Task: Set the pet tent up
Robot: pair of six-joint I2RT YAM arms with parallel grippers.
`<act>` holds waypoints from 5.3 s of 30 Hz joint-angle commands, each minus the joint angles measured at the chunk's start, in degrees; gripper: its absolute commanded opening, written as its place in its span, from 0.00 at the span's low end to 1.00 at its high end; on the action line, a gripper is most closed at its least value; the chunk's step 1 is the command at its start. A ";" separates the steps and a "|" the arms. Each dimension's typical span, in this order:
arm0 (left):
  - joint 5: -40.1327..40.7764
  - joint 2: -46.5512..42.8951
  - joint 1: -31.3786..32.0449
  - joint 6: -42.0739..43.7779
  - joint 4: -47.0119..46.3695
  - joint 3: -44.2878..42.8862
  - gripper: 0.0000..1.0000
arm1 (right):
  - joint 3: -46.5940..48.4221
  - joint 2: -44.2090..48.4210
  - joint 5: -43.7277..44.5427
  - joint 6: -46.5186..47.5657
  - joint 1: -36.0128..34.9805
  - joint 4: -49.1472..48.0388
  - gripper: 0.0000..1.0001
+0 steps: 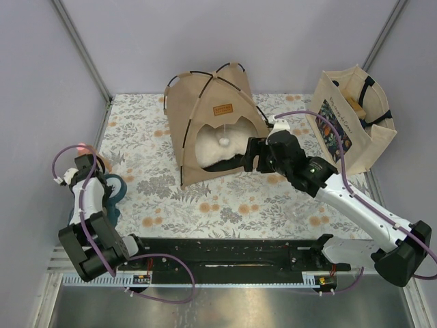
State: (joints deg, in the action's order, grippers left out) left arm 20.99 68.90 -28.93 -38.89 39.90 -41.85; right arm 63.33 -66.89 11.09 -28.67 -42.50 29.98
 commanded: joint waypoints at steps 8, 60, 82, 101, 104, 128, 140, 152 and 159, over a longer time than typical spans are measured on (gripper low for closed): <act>-6.66 -0.61 3.69 -4.61 -2.28 2.20 0.00 | -2.33 2.91 1.48 2.04 3.82 -0.18 0.88; -5.52 2.38 33.15 0.04 4.57 -12.55 0.76 | -5.50 5.37 5.25 -5.52 6.29 3.24 0.89; -27.31 -11.51 33.15 9.10 -2.36 -16.96 0.99 | -11.64 5.37 10.79 -31.89 30.19 32.35 1.00; -38.49 -18.71 33.32 10.33 -13.80 -8.95 0.99 | -20.44 -8.07 2.54 -20.20 37.93 13.01 0.99; -39.10 -20.47 33.41 10.59 -13.18 -8.87 0.99 | -21.49 -8.34 0.25 -20.20 37.93 10.90 0.99; -51.25 -25.84 56.32 5.58 -31.72 -10.27 0.99 | -18.33 1.84 -40.70 -36.88 37.84 -3.43 0.70; -26.63 -3.63 85.52 19.29 -41.46 -20.55 0.99 | -17.44 7.65 -48.97 -59.99 37.84 -11.67 0.71; -13.89 8.61 90.98 21.23 -47.55 -25.65 0.99 | -17.28 9.06 -51.35 -68.19 37.84 -17.94 0.71; -9.57 13.01 91.94 20.79 -43.24 -29.61 0.99 | -17.80 9.85 -51.52 -68.63 37.84 -18.11 0.71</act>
State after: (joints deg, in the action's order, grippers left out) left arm 6.79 80.25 62.28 -18.41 -3.05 -67.64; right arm 44.66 -58.46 -37.87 -95.90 -4.36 14.68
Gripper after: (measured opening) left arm 0.988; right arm 0.731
